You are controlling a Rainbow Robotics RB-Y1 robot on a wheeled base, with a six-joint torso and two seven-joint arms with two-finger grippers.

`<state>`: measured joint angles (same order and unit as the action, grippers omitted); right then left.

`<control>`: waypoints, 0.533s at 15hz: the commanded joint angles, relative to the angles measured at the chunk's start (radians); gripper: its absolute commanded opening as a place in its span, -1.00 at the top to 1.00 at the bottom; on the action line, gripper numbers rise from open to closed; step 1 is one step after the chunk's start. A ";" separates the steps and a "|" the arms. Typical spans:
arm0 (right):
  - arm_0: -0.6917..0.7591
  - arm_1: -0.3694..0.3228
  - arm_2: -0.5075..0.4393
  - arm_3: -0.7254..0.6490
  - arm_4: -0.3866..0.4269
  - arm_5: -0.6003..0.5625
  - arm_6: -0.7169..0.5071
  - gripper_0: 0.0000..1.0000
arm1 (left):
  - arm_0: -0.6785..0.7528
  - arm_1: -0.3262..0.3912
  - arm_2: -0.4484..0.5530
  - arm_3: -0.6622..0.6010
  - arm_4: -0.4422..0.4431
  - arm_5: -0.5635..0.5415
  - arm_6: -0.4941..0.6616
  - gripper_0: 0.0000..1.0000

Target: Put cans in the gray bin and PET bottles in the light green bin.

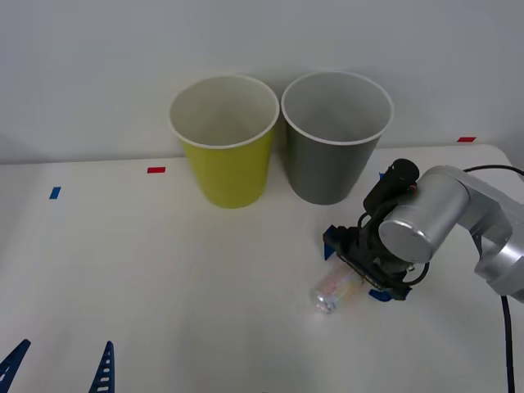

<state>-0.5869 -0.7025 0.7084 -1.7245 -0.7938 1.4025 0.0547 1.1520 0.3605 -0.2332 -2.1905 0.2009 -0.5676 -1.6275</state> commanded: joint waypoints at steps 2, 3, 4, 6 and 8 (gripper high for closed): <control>-0.002 -0.003 0.045 -0.023 0.054 0.027 0.025 -1.00 | 0.000 0.000 0.000 0.000 0.000 0.000 0.000 -1.00; -0.002 -0.003 0.046 -0.030 0.054 0.036 0.027 -1.00 | 0.000 0.000 0.000 0.000 0.000 0.000 0.000 -1.00; -0.002 -0.003 0.046 -0.035 0.051 0.041 0.027 -1.00 | 0.000 0.000 0.000 0.000 0.000 0.000 0.000 -1.00; -0.002 -0.003 0.048 -0.044 0.048 0.047 0.027 -1.00 | 0.000 0.000 0.000 0.000 0.000 0.000 0.000 -1.00; -0.002 0.001 0.048 -0.046 0.050 0.047 0.024 -0.60 | 0.000 0.000 0.000 0.000 0.000 0.000 0.000 -1.00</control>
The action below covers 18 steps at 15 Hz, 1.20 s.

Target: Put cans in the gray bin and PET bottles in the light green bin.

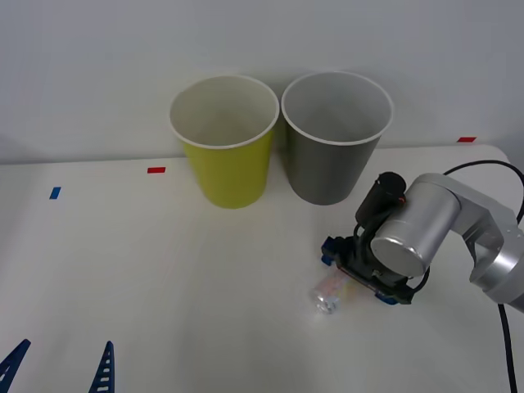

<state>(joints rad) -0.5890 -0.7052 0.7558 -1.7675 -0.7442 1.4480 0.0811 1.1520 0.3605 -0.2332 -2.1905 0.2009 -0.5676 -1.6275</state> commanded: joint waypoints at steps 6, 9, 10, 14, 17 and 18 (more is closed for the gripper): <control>0.002 0.007 0.000 -0.018 0.013 0.003 -0.018 0.74 | 0.000 0.000 0.000 0.000 0.000 0.000 0.000 -1.00; 0.002 0.007 -0.001 -0.027 0.023 0.017 -0.026 0.79 | 0.000 0.000 0.000 0.000 0.000 0.000 0.000 -1.00; 0.002 0.007 0.000 -0.033 0.031 0.018 -0.026 0.85 | 0.000 0.000 0.000 0.000 0.000 0.000 0.000 -1.00; 0.071 0.015 -0.019 -0.104 0.157 0.017 0.006 0.93 | 0.000 0.000 0.000 0.000 0.000 0.000 0.000 -1.00; 0.181 0.072 -0.124 -0.188 0.287 0.038 0.157 0.96 | 0.000 0.000 0.000 0.000 0.000 0.000 0.000 -1.00; 0.219 0.096 -0.164 -0.225 0.325 0.060 0.217 0.96 | 0.000 0.000 0.000 0.000 0.000 0.000 0.000 -1.00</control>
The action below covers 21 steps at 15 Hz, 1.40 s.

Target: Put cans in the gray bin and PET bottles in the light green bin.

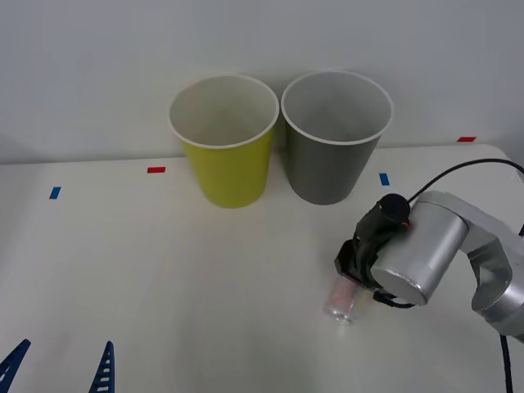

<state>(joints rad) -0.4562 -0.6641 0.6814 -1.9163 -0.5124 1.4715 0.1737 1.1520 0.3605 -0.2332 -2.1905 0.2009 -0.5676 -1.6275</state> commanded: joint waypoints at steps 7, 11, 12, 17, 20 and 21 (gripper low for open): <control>0.315 0.147 -0.315 -0.372 0.290 0.099 0.529 0.99 | 0.000 0.000 0.000 0.000 0.000 0.000 0.000 -1.00; 0.407 0.256 -0.424 -0.498 0.393 0.099 0.823 1.00 | 0.000 0.000 0.000 0.000 0.000 0.000 0.000 -1.00; 0.421 0.288 -0.459 -0.526 0.396 0.099 0.908 1.00 | 0.000 0.000 0.000 0.000 0.000 0.000 0.000 -1.00; 0.472 0.393 -0.533 -0.572 0.489 -0.005 1.219 0.99 | 0.000 0.000 0.000 0.000 0.000 0.000 0.000 -1.00; 0.482 0.432 -0.569 -0.599 0.511 -0.065 1.383 1.00 | 0.000 0.000 0.000 0.000 0.000 0.000 0.000 -1.00; 0.482 0.448 -0.586 -0.609 0.511 -0.065 1.431 1.00 | 0.000 0.000 0.000 0.000 0.000 0.000 0.000 -1.00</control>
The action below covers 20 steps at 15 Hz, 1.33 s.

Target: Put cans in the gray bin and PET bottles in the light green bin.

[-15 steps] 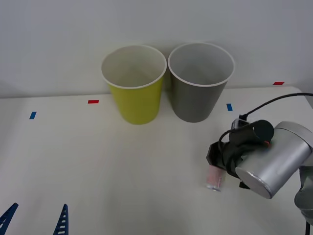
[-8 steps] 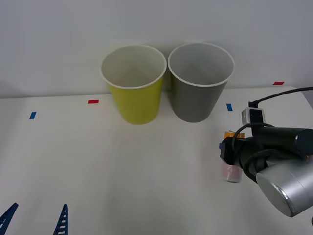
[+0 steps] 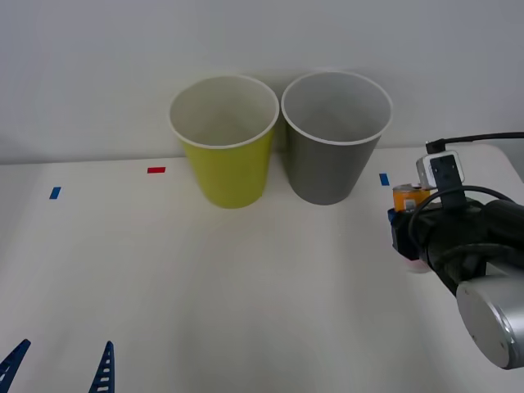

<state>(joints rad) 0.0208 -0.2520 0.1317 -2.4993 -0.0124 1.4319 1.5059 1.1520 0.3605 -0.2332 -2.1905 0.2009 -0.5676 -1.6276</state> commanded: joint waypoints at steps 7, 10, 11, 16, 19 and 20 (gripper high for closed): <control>-0.015 0.117 -0.066 -0.081 0.026 -0.088 0.160 1.00 | 0.000 0.000 0.000 0.000 0.000 0.000 0.000 -1.00; -0.084 0.188 -0.069 -0.070 0.023 -0.097 0.143 1.00 | 0.000 0.000 0.000 0.000 0.000 0.000 0.000 -1.00; -0.114 0.218 -0.073 -0.049 0.020 -0.116 0.143 1.00 | 0.000 0.000 0.000 0.000 0.000 0.000 0.000 -1.00; -0.260 0.269 -0.077 0.022 0.025 -0.194 0.143 1.00 | 0.000 0.000 0.000 0.000 0.000 0.000 0.000 -1.00; -0.320 0.269 -0.067 0.026 0.038 -0.202 0.131 1.00 | 0.000 0.000 0.000 0.000 0.000 0.000 0.000 -1.00; -0.340 0.269 -0.069 0.046 0.043 -0.226 0.122 1.00 | 0.000 0.000 0.000 0.000 0.000 0.000 0.000 -1.00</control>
<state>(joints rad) -0.3004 0.0175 0.0625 -2.4697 0.0248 1.2261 1.6368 1.1520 0.3605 -0.2332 -2.1905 0.2009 -0.5676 -1.6275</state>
